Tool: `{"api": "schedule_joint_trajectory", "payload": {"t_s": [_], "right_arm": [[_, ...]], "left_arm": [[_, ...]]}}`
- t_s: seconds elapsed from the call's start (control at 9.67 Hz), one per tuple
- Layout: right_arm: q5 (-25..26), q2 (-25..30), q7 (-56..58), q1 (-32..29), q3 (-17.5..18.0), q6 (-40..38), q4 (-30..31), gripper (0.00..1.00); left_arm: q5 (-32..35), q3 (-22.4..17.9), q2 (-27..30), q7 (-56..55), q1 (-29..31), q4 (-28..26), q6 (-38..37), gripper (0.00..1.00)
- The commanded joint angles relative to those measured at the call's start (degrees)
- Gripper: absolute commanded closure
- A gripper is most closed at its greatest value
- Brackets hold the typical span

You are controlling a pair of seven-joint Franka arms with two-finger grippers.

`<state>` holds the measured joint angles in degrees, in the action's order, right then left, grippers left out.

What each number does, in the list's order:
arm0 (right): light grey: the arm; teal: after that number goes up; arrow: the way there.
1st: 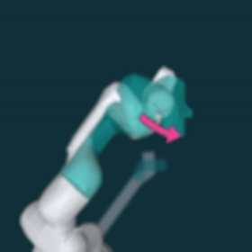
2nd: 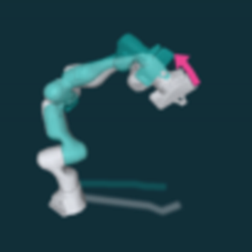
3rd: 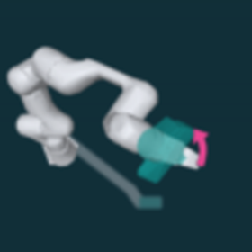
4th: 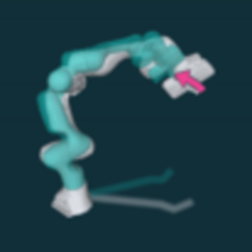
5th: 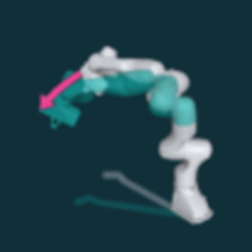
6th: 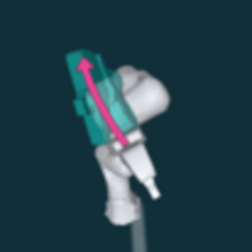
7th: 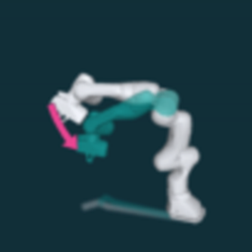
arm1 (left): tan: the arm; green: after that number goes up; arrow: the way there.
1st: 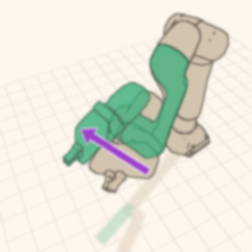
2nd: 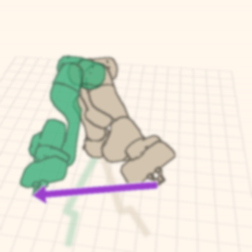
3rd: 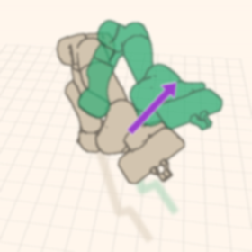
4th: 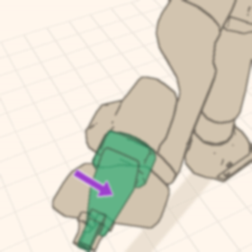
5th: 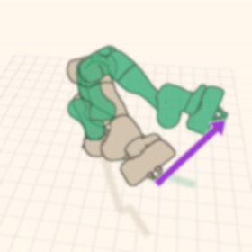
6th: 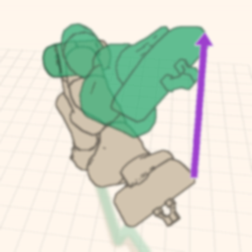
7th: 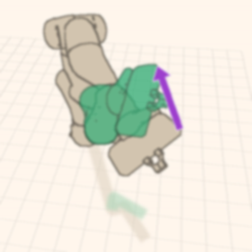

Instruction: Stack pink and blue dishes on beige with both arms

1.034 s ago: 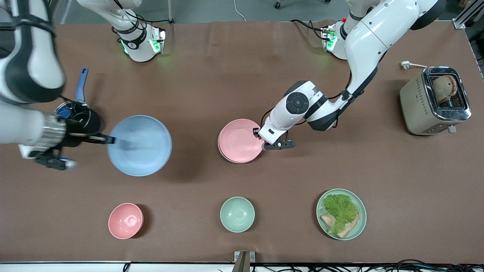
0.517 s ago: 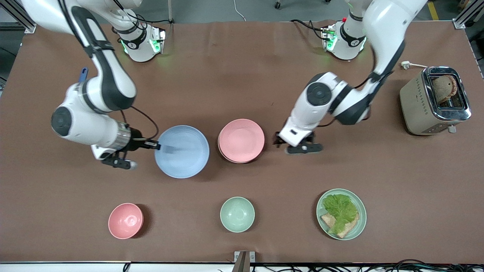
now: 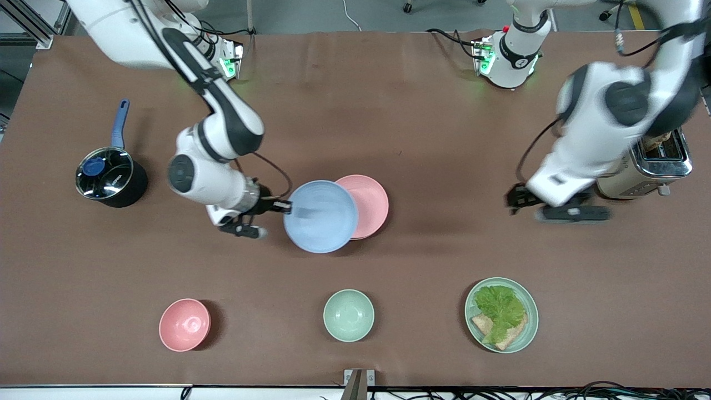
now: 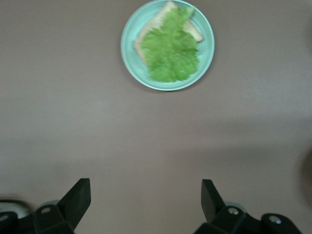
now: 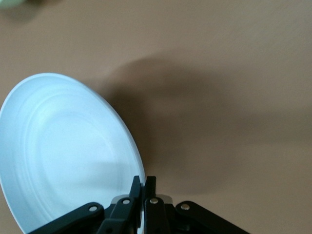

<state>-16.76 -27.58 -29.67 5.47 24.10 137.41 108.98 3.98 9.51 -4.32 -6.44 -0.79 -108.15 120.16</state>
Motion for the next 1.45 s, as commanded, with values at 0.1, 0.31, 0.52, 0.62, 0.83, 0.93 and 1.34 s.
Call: {"api": "schedule_joint_trajectory", "payload": {"t_s": [0.1, 0.31, 0.52, 0.62, 0.83, 0.93, 1.34], "right_arm": [[-0.02, 0.42, -3.46, 2.96, 0.86, 10.54, 6.48, 0.96], [-0.02, -0.63, -6.09, 4.64, 1.91, 14.11, 7.74, 0.95], [-0.02, -1.42, -6.01, 4.72, 2.01, 14.63, 7.83, 0.92], [-0.02, -1.6, -6.27, 4.99, 2.01, 14.9, 7.83, 0.91], [0.06, -1.52, -8.11, 4.99, 2.01, 13.85, 7.83, 0.01], [0.24, 0.75, -9.25, 4.9, 2.01, 12.89, 7.57, 0.0], [13.38, 17.27, -8.83, -5.71, 1.57, -18.12, -0.65, 0.0]], "left_arm": [[-2.31, -7.73, 3.42, 9.33, -0.52, 9.07, -17.35, 0.0], [-2.22, -11.43, 8.16, 12.66, -0.52, 9.8, -20.49, 0.0], [-1.79, -12.32, 8.01, 13.56, -0.44, 17.04, -27.28, 0.0], [-1.52, -12.41, 6.7, 13.56, -0.44, 22.05, -31.7, 0.0], [-1.34, -12.32, 6.07, 13.38, -0.44, 25.26, -34.02, 0.0], [-1.52, -12.32, 6.07, 13.47, -0.44, 25.27, -34.72, 0.0], [-3.71, -12.5, 6.07, 10.93, -0.52, 22.99, -36.14, 0.0]]}}
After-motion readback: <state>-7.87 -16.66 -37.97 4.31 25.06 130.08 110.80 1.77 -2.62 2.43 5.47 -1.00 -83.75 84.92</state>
